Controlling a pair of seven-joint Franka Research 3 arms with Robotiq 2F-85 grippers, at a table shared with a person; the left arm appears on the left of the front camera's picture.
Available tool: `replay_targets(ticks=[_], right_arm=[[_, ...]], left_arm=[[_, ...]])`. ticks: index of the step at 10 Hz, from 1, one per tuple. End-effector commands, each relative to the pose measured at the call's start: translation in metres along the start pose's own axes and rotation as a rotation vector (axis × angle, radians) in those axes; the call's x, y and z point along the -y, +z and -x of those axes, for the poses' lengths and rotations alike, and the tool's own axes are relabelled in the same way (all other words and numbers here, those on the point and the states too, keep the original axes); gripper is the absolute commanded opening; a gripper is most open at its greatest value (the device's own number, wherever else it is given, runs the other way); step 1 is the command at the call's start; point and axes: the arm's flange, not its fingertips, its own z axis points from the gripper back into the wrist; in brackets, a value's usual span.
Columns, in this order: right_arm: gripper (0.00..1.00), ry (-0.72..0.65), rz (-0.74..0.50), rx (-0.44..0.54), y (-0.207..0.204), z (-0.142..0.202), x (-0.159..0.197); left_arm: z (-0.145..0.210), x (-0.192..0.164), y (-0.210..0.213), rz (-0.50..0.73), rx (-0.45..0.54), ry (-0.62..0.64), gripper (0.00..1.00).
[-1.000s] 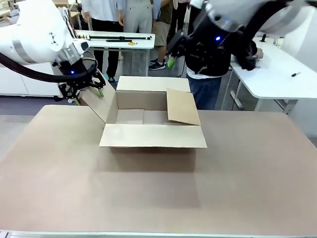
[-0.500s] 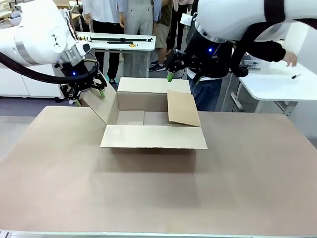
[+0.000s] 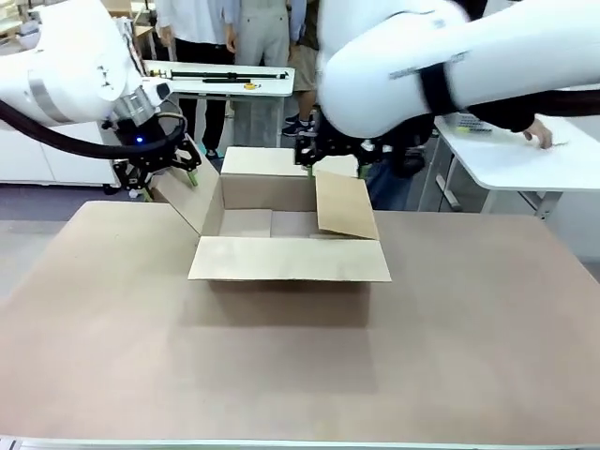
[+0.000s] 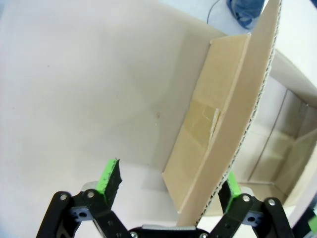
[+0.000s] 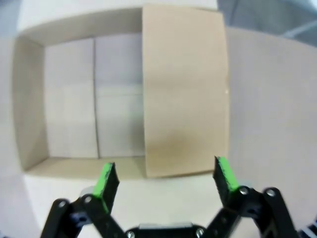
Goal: Pack the gift set into the box.
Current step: Place both hands on the side flaps of the Package Box and spread them outward.
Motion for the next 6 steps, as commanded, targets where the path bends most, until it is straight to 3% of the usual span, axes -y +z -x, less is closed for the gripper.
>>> replay_targets(ticks=[1,4,6], right_arm=[[1.00,0.008,0.075,-0.076,-0.020,-0.042,-0.045],[1.00,0.036,0.211,-0.132,-0.064,-0.057,-0.065],[1.00,-0.003,0.299,-0.145,-0.083,-0.057,-0.060]], left_arm=[[0.000,0.002,0.001,-0.015,-0.002,0.012,1.00],[0.000,0.002,0.001,-0.015,-0.002,0.012,1.00],[0.000,0.002,0.001,-0.015,-0.002,0.012,1.00]])
